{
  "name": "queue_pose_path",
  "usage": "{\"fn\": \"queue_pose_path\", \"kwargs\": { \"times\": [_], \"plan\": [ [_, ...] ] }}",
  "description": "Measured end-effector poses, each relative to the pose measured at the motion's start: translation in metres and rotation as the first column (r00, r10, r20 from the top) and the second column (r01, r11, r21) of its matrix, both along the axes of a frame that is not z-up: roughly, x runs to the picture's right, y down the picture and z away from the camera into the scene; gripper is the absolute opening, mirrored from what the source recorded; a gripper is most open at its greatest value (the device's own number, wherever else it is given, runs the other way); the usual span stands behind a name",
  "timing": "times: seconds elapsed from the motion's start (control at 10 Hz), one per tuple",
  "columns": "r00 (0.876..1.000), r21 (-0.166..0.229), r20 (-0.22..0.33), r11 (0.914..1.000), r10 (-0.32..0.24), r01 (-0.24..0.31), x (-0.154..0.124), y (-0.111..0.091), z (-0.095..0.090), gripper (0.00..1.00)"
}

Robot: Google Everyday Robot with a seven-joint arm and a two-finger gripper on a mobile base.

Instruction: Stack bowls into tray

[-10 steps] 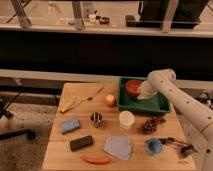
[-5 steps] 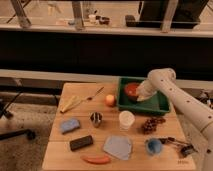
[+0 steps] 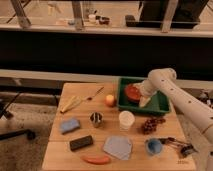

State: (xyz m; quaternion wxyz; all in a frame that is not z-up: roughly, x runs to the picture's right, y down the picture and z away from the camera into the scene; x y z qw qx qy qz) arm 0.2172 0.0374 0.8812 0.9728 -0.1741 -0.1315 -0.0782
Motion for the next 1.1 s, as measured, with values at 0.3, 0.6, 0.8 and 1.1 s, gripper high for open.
{"fn": "queue_pose_path", "kwargs": {
  "times": [0.3, 0.6, 0.8, 1.1],
  "plan": [
    [1.000, 0.001, 0.014, 1.0000, 0.003, -0.003, -0.005, -0.005, -0.010, 0.80],
    [0.999, 0.015, 0.033, 0.9999, 0.007, -0.008, -0.013, -0.018, -0.026, 0.80],
    [0.999, 0.021, 0.047, 0.9997, 0.011, -0.012, -0.018, -0.024, -0.035, 0.80],
    [0.998, 0.028, 0.067, 0.9994, 0.017, -0.019, -0.023, -0.030, -0.054, 0.80]
  ]
}}
